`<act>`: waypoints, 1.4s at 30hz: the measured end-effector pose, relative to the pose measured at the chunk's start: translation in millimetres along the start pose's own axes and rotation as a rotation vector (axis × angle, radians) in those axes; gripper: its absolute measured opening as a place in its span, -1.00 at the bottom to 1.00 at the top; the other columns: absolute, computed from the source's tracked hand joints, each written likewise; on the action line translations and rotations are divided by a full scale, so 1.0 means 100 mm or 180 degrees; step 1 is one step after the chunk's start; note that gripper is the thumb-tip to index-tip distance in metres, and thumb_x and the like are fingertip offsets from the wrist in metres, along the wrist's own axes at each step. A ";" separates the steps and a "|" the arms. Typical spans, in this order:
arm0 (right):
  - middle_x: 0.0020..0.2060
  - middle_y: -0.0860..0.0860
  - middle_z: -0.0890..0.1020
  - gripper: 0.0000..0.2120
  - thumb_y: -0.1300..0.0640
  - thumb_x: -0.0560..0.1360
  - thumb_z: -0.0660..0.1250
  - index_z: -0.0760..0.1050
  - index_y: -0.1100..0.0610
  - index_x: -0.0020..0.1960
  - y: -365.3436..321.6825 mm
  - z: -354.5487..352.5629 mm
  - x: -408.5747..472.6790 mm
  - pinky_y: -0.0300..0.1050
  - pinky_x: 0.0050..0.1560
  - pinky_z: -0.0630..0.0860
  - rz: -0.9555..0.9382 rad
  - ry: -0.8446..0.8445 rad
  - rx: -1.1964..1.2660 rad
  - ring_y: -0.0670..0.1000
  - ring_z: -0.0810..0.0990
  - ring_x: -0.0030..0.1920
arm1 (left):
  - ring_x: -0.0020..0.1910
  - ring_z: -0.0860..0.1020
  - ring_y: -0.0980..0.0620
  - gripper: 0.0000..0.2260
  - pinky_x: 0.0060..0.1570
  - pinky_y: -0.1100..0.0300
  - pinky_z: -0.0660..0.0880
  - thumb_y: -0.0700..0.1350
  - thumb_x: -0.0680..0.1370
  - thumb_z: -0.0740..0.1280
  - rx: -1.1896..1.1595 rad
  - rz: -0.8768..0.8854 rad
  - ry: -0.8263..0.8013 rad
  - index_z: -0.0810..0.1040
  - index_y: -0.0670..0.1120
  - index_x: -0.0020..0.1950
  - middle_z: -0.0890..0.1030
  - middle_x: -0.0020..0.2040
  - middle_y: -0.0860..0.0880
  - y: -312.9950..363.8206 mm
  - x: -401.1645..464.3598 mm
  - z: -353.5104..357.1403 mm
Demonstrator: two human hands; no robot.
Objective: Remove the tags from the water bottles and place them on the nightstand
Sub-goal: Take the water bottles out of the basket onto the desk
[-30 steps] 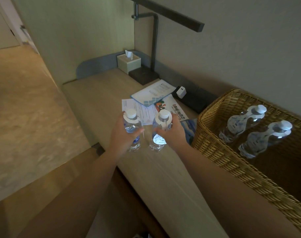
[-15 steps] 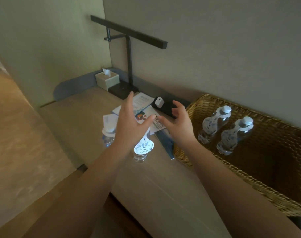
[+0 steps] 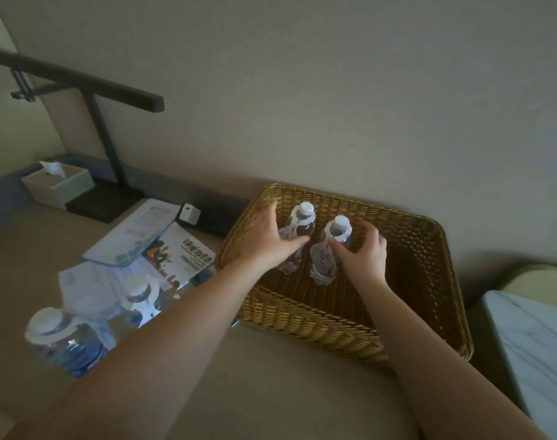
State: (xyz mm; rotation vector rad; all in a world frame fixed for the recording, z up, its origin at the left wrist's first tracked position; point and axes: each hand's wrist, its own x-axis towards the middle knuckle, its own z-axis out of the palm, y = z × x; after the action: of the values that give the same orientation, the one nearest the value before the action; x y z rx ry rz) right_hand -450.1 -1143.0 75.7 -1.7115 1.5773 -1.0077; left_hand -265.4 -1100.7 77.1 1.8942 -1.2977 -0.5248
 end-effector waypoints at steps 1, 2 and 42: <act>0.44 0.09 0.24 -0.20 -0.12 0.35 0.49 0.18 -0.02 0.46 0.06 -0.01 0.08 0.17 0.29 0.39 0.0144 -0.0051 -0.0045 0.13 0.25 0.41 | 0.54 0.11 -0.07 -0.04 0.41 -0.11 0.16 0.27 0.32 0.47 -0.0023 -0.0061 -0.0025 -0.03 0.15 0.54 0.07 0.59 0.02 0.02 0.11 0.10; 0.46 0.09 0.22 -0.16 -0.13 0.34 0.49 0.15 -0.02 0.48 0.11 -0.01 0.16 0.19 0.31 0.38 0.0233 -0.0123 -0.0076 0.13 0.22 0.43 | 0.54 0.10 -0.08 -0.01 0.41 -0.12 0.16 0.25 0.31 0.50 -0.0058 -0.0090 -0.0033 -0.04 0.15 0.55 0.08 0.59 0.01 0.03 0.20 0.20; -0.14 -0.16 0.57 -0.59 0.03 0.28 0.53 0.39 -0.05 0.01 -0.50 -0.08 -0.04 -0.31 -0.27 0.40 -0.0631 -0.0242 0.0231 -0.15 0.55 -0.11 | -0.11 0.52 0.30 -0.50 -0.22 0.32 0.44 0.14 0.26 0.51 -0.0689 0.0378 0.0614 0.35 0.15 0.08 0.55 -0.07 0.20 0.22 -0.18 -0.37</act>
State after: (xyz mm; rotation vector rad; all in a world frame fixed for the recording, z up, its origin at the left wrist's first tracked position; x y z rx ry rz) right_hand -429.6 -1133.0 121.6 -1.8604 1.3270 -1.0685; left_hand -260.0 -1074.8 115.8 1.6356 -1.1694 -0.3936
